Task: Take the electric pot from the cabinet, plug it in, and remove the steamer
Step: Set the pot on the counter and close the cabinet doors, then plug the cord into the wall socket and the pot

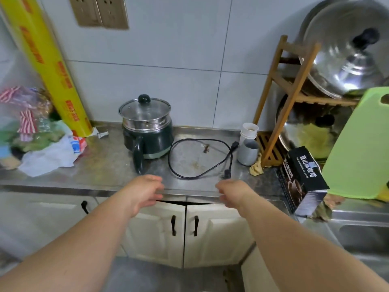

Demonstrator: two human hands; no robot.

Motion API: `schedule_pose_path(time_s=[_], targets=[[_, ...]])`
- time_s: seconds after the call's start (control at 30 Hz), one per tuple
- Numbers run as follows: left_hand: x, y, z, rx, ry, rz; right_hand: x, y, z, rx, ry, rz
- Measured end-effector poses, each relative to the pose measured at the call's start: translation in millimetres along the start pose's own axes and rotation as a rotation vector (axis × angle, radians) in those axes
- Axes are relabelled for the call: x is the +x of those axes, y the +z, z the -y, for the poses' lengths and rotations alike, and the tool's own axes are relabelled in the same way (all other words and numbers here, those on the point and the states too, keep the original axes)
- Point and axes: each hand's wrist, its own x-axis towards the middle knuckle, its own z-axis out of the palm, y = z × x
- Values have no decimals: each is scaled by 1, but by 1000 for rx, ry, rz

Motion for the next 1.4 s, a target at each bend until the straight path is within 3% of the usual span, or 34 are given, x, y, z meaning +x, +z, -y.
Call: schedule_pose_path(time_s=[0.13, 0.33, 0.73, 1.2, 1.3, 1.4], targets=[[25, -5, -15, 4, 29, -3, 29, -4, 22, -88, -48, -115], [83, 11, -47, 105, 58, 133, 79, -2, 36, -77, 50, -289], [172, 89, -72, 379, 115, 500, 126, -1, 23, -194, 306, -357], [187, 126, -75, 542, 77, 540, 154, -20, 39, 67, 291, -234], [185, 126, -83, 491, 95, 483, 155, -30, 50, 136, 148, -305], [183, 125, -94, 496, 127, 422, 154, -41, 71, 31, -18, -381]])
